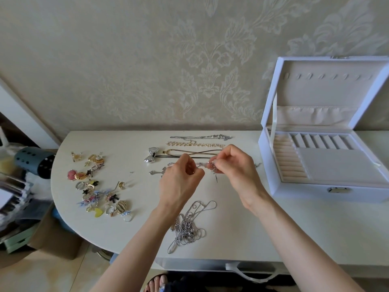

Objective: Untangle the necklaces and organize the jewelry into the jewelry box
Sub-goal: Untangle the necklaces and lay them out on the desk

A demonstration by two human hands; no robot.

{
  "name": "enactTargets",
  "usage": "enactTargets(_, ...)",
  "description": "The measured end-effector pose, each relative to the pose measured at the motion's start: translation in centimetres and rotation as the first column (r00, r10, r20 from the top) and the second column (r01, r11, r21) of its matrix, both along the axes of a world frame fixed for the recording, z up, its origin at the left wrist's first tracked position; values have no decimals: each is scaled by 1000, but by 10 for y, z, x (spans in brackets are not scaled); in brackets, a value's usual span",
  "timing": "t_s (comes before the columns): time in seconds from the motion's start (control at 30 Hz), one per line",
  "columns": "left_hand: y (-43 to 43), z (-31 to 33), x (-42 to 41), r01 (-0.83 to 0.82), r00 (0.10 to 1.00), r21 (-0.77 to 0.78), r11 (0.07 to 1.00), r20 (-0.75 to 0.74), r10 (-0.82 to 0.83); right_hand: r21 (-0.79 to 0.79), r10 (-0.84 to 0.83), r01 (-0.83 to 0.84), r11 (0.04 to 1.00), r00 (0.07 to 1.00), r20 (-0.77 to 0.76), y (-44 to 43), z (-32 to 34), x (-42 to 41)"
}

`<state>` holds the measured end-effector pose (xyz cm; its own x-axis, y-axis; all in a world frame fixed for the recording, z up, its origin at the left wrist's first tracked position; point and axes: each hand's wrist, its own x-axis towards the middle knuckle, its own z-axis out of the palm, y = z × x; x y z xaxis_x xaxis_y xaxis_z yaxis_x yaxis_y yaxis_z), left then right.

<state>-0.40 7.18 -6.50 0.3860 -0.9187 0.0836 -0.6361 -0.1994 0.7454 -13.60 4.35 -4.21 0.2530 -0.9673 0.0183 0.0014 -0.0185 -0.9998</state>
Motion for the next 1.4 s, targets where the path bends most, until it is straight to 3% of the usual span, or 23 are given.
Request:
enactTargets(0.3,1,-7,5,16,996,-27,1000,-88,-18,111,-41,19,994,978,203,-3,1,-8)
enactTargets(0.47,0,-4,5,2,997,-51,999,-83,-6,52,-35,29,998,991,128,-5,-1,-12)
enactTargets(0.67,0,-3,5,1,993,-121,993,-117,-15,-123,-176,171,978,984,-37,-6,-9,-12)
enactTargets(0.87,1,-5,5,45,991,-138,989,-115,-61,-56,-287,291,955,956,67,-8,-11,-13)
enactTargets(1.1,2,-6,4,157,988,-12,988,-9,-157,46,-222,220,974,973,66,-7,-6,-12)
enactTargets(1.3,1,-8,7,82,997,-69,994,5,-82,44,-223,223,974,975,-6,-6,-6,-14)
enactTargets(1.4,1,-10,10,43,999,-75,996,12,-42,96,-226,221,971,973,51,-7,-3,-17)
